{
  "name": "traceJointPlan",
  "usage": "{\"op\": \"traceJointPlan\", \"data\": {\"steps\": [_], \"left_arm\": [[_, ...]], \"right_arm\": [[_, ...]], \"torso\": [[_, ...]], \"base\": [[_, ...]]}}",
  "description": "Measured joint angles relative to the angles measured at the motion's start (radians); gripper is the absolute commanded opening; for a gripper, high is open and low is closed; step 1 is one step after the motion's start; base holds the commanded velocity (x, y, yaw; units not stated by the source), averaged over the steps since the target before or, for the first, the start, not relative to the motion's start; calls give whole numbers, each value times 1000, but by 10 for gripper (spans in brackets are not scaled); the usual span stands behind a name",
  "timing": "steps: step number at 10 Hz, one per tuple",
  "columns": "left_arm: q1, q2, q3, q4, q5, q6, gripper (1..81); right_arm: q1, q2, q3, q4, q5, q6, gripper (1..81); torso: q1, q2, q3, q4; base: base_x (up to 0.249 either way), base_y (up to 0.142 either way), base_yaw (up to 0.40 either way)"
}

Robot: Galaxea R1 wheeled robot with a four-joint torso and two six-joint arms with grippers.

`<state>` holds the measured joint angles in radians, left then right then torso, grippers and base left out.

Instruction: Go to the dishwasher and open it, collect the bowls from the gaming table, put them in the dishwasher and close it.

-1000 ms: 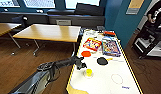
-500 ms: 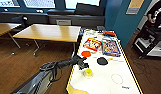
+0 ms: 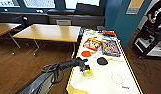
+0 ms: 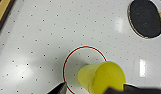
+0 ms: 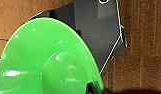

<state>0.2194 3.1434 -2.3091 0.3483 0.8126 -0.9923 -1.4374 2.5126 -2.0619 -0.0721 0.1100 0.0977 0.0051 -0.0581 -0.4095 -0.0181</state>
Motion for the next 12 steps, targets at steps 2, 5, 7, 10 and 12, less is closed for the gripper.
{"op": "traceJointPlan", "data": {"steps": [2, 5, 7, 10, 12], "left_arm": [[12, 11, -16, 8, 0, 0, 811], [42, 18, -21, 38, 2, -4, 811], [44, 18, -40, 42, 3, -34, 811], [77, 16, -64, 71, 8, -41, 811], [91, 15, -68, 91, 7, -45, 811]], "right_arm": [[1, 0, -1, 0, 0, 0, 10], [3, 4, -2, 0, 0, 0, 10], [3, 5, -2, 0, 0, 0, 10], [5, 6, -2, 0, -2, 0, 10], [11, 7, -2, 0, -7, 0, 10]], "torso": [[0, 0, 0, 0], [0, 0, 0, 0], [0, 0, 0, 0], [0, 0, 0, 0], [0, 0, 0, 0]], "base": [[0, 0, 0], [0, 0, 0], [0, 0, 0], [0, 0, 0], [0, 0, 0]]}}
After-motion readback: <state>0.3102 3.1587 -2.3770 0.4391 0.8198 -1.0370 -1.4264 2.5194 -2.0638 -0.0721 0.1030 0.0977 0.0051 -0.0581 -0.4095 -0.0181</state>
